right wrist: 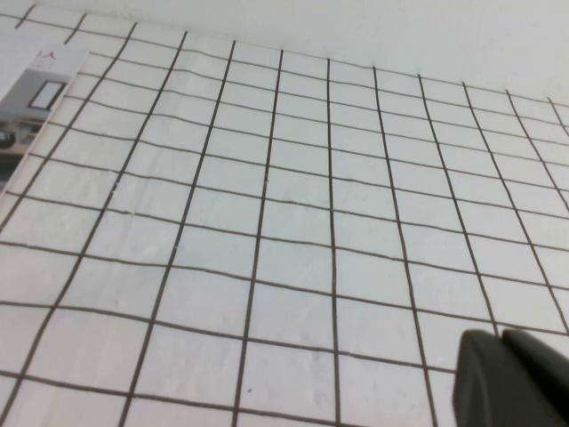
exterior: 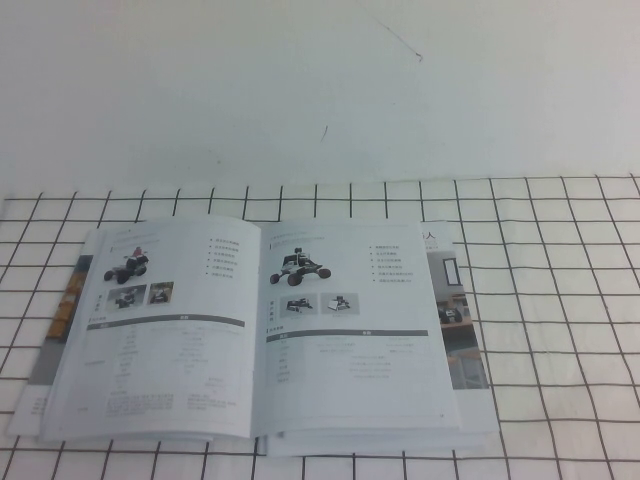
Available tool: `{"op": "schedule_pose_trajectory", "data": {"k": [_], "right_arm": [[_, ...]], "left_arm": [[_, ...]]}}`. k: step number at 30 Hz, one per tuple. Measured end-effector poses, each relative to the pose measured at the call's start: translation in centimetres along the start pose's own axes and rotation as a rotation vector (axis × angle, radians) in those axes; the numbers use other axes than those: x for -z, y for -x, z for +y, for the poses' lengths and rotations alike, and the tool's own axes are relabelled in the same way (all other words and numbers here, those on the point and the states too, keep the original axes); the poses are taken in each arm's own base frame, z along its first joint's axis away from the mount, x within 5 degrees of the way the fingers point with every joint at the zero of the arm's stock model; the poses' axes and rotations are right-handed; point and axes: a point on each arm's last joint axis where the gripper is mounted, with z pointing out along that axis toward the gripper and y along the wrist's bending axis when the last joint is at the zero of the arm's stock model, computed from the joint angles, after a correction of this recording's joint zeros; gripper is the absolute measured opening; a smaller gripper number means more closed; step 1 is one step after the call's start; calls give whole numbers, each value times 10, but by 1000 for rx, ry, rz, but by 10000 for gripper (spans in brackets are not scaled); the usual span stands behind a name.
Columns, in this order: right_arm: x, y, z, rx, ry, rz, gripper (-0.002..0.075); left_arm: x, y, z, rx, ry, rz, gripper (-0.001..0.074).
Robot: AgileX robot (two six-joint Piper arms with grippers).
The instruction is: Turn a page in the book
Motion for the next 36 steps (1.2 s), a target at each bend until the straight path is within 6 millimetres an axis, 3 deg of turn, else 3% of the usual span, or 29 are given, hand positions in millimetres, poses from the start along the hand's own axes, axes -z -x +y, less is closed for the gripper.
{"op": "schedule_pose_trajectory", "data": {"k": [6,36], "right_arm": [[0,0,0,0,0,0,0],[0,0,0,0,0,0,0]], "left_arm": [[1,-18,-2,105,-7,184,-3],[2,-18,-1,154,12,202,-3]]}}
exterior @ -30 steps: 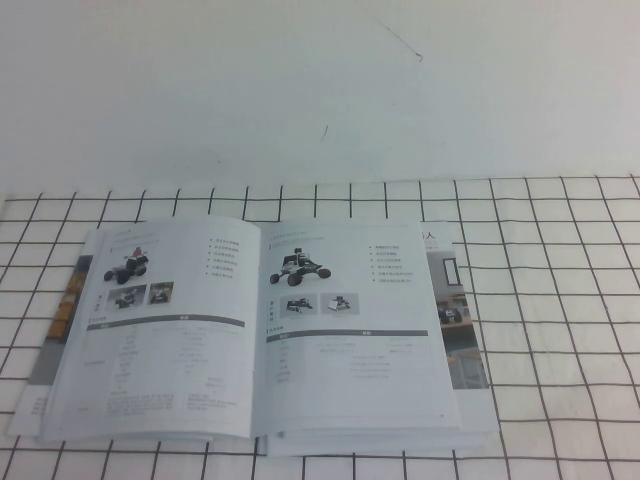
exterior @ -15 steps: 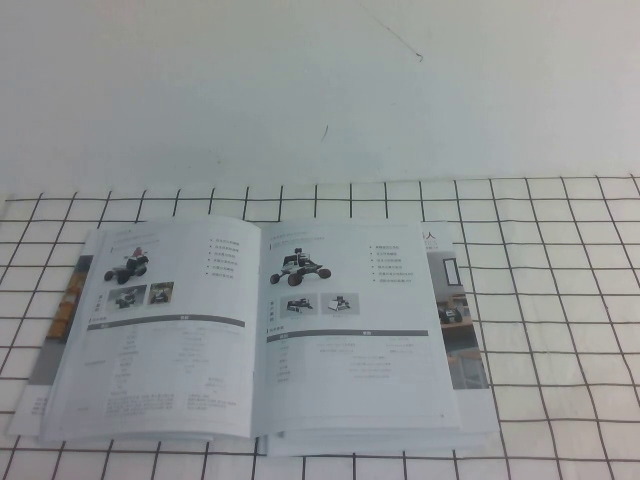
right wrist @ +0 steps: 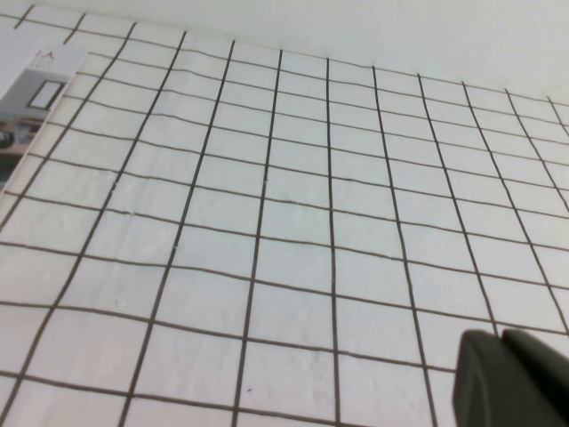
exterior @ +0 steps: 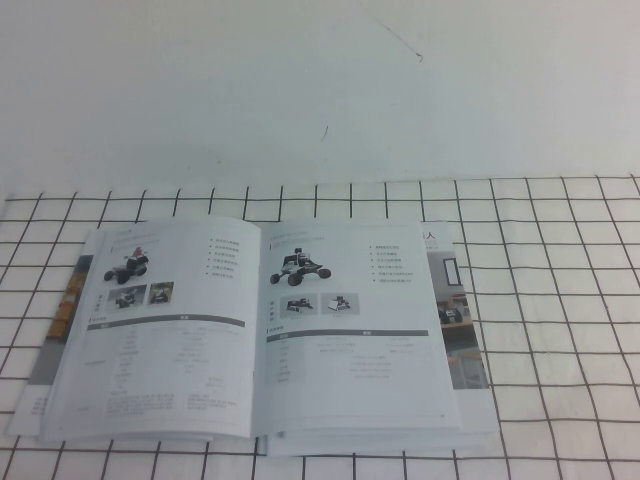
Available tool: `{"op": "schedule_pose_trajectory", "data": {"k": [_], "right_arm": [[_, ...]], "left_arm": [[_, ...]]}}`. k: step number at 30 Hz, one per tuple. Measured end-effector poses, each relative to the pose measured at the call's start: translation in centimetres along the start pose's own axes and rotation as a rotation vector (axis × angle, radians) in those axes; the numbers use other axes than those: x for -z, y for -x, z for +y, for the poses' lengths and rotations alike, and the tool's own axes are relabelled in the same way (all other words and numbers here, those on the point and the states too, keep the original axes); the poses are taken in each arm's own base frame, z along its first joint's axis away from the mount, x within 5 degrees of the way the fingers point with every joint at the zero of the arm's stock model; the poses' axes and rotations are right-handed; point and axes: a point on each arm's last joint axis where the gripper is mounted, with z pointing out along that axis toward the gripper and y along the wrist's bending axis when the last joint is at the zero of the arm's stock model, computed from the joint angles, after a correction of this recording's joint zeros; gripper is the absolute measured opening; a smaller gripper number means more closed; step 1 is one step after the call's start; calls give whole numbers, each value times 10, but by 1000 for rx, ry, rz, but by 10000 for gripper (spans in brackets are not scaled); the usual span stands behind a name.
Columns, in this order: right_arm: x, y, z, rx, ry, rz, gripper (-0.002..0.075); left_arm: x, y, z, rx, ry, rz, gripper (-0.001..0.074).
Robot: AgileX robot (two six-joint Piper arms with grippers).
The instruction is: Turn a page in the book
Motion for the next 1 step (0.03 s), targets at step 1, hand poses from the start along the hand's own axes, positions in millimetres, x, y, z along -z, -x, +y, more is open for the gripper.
{"op": "schedule_pose_trajectory", "data": {"k": [1], "right_arm": [[0,0,0,0,0,0,0]], "left_arm": [[0,0,0,0,1,0,-3]]}}
